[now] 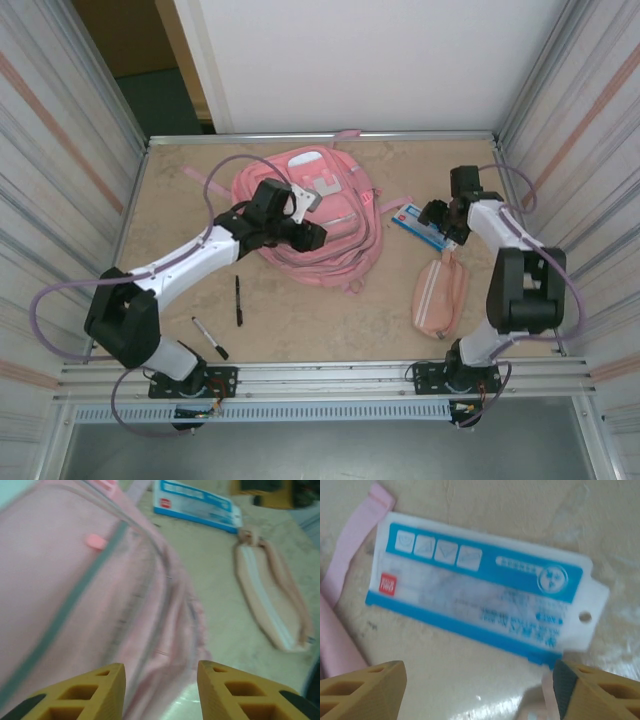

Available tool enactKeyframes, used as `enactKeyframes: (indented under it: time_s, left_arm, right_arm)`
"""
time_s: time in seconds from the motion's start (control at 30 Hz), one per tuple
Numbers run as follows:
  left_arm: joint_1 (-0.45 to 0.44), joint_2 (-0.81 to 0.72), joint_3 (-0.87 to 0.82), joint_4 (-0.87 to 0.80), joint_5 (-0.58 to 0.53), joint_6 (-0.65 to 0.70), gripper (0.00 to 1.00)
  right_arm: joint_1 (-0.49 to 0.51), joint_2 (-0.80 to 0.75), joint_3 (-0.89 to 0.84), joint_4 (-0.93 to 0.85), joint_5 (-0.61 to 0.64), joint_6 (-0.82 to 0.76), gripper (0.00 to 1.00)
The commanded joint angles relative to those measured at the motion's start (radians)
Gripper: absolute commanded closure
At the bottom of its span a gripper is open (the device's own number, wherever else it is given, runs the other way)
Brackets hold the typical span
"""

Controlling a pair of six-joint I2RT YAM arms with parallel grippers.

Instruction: Pack books, pencil case, and school supplies into a backpack

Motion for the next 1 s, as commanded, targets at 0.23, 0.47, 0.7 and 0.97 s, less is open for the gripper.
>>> enactKeyframes:
  time_s: [0.23, 0.47, 0.7, 0.97]
  left_arm:
    - [-0.256, -0.107, -0.202, 0.186, -0.022, -0.225, 0.59]
    - [-0.279, -0.091, -0.234, 0.186, -0.092, -0.241, 0.59]
    - [-0.27, -0.067, -0.174, 0.105, -0.143, -0.171, 0.59]
    - [-0.258, -0.06, -0.2, 0.157, -0.12, -0.231, 0.59]
  right_arm:
    - [-0.037, 0.305, 0.178, -0.016, -0.09, 0.025, 0.42]
    - [0.006, 0.34, 0.132, 0.028, -0.328, 0.1, 0.46]
    - [0.14, 0.291, 0.093, 0.054, -0.405, 0.249, 0.39]
    - [0.268, 0.038, -0.239, 0.186, -0.277, 0.416, 0.37]
